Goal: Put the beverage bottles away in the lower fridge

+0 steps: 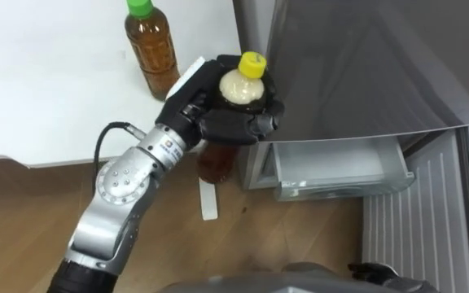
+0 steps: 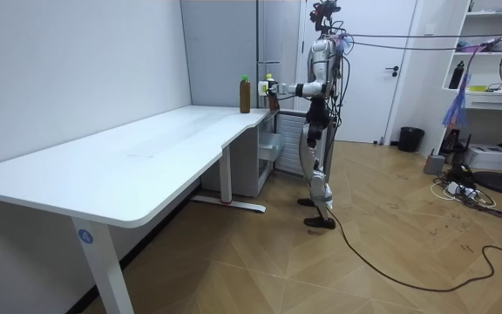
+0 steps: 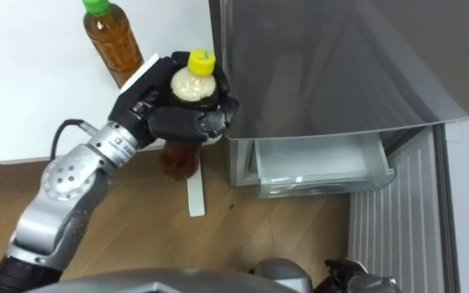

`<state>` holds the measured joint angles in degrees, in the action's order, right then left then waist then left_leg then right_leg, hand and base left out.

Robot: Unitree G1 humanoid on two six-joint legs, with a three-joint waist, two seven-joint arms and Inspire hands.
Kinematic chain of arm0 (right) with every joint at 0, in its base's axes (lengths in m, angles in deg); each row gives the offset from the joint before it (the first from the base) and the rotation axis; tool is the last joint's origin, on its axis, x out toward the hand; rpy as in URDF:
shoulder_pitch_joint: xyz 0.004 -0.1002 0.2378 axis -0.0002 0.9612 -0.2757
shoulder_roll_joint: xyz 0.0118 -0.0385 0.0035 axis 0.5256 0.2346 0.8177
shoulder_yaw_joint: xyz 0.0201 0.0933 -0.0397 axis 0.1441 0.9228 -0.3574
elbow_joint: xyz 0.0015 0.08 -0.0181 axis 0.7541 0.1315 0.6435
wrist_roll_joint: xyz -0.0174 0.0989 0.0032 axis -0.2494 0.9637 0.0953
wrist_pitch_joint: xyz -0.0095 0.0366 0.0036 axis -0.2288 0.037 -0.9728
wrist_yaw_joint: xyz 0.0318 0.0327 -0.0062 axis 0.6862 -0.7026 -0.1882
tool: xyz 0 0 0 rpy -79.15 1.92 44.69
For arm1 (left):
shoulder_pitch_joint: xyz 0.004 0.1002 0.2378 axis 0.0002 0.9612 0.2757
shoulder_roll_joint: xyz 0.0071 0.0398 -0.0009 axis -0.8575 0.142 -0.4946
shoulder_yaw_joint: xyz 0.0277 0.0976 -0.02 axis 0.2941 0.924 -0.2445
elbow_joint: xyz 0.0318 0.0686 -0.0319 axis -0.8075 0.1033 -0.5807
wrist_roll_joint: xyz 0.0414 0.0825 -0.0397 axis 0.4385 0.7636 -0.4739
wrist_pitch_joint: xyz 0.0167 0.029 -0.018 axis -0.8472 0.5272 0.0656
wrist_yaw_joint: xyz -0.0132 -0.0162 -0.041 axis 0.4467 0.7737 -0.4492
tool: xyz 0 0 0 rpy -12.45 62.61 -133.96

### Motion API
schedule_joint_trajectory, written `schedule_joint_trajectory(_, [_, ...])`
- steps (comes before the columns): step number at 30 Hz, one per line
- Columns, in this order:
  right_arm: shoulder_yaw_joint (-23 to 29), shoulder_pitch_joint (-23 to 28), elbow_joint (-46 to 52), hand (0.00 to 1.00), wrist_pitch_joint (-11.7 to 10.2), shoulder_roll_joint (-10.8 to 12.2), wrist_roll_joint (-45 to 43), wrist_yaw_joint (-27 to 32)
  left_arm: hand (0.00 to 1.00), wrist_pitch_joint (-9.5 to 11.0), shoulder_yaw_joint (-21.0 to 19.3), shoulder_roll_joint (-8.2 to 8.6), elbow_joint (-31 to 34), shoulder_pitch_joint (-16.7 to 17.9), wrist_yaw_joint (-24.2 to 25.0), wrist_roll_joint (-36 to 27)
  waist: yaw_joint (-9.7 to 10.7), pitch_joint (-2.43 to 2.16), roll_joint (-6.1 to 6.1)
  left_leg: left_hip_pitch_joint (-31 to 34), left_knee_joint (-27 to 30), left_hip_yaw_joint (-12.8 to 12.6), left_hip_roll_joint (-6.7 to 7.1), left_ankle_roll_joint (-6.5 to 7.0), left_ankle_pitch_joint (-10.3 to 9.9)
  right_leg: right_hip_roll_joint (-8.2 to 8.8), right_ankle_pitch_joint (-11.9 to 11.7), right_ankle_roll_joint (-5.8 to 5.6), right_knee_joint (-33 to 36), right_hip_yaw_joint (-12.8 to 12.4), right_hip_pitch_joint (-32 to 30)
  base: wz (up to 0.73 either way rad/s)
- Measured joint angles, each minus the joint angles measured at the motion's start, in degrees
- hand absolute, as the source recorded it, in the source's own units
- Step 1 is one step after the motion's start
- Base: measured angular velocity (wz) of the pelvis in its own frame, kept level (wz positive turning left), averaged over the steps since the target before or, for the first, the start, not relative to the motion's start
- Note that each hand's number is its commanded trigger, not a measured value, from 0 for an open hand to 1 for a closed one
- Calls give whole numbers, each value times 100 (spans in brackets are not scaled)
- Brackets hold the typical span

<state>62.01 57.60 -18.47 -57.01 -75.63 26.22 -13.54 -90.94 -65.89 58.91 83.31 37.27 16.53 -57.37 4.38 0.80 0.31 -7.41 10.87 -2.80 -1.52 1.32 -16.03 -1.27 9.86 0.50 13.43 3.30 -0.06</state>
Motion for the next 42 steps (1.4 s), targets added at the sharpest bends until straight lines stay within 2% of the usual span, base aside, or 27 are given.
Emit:
schedule_joint_trajectory(4, [-309, -203, 35, 0, -63, -16, -33, 129, 100, 8, 252, 10, -24, -59, 111, 0, -1, 8, 9, -3, 0, -1, 2, 0, 0, 2, 0, 0, -3, 2, 4, 0])
schedule_joint_trajectory(9, [-496, -247, 345, 0, -71, -58, -33, 191, 100, 9, 308, 8, -111, -59, 139, 2, -3, 23, 11, 23, 3, -4, -4, 0, 0, -4, -28, 3, -57, 19, 6, 0])
schedule_joint_trajectory(14, [-756, -246, 877, 0, -71, -194, -34, 100, 100, 20, 374, 7, -449, -60, 156, 6, -15, 31, 22, 53, 23, -3, -2, 0, 0, 1, -29, 3, -39, 18, -23, 0])
schedule_joint_trajectory(17, [-761, -245, 1109, 0, -72, -195, -34, 65, 100, 35, 388, 8, -474, -60, 157, 7, -30, 53, 56, 86, 52, -3, -1, 0, 0, 2, -29, 4, -15, 13, -76, 0])
schedule_joint_trajectory(21, [-736, -189, 1627, 0, -72, -219, -6, 16, 100, 42, 371, 4, -471, -60, 135, 21, -36, 53, 58, 90, 50, -33, 1, 0, 0, -2, -29, 4, 14, -21, -115, -7])
schedule_joint_trajectory(24, [-626, -169, 2380, 0, -265, -70, 554, -97, 100, 43, 371, -5, -470, -60, 102, 21, -36, 49, 60, 86, 69, -37, -4, -3, 2, -11, -34, 12, 18, -25, -110, -1])
schedule_joint_trajectory(26, [-627, -168, 2790, 0, -505, 207, 934, -338, 100, 60, 370, -5, -470, -59, 106, 144, -34, 35, 53, 73, 73, -28, -14, -10, 6, -15, -40, 22, 1, -1, -78, 7])
schedule_joint_trajectory(29, [-678, -151, 3047, 0, -619, 354, 1447, -788, 100, 62, 351, -32, -471, -45, 127, 283, -104, 23, 35, 6, 63, -11, -25, -12, 7, -24, -70, 21, -100, 7, 45, 7])
schedule_joint_trajectory(31, [-689, -55, 3228, 0, -617, 359, 1620, -1016, 100, 62, 304, -33, -471, -25, 169, 283, -157, 18, 40, -40, 43, -13, -29, -12, 7, -25, -71, 20, -130, 16, 124, 0])
schedule_joint_trajectory(32, [-702, 11, 3330, 0, -616, 360, 1656, -1141, 100, 63, 270, -33, -471, 6, 167, 288, -170, -14, 35, -48, 44, -10, -28, -12, 7, -24, -86, 11, -178, 15, 156, 0])
schedule_joint_trajectory(42, [-1106, 54, 4194, 0, -609, 309, 1827, -2265, 100, 63, 322, -39, -471, 49, 151, 403, -176, -15, 22, -31, 52, 135, -7, -12, 7, 13, -90, 6, -190, 157, 206, 8])
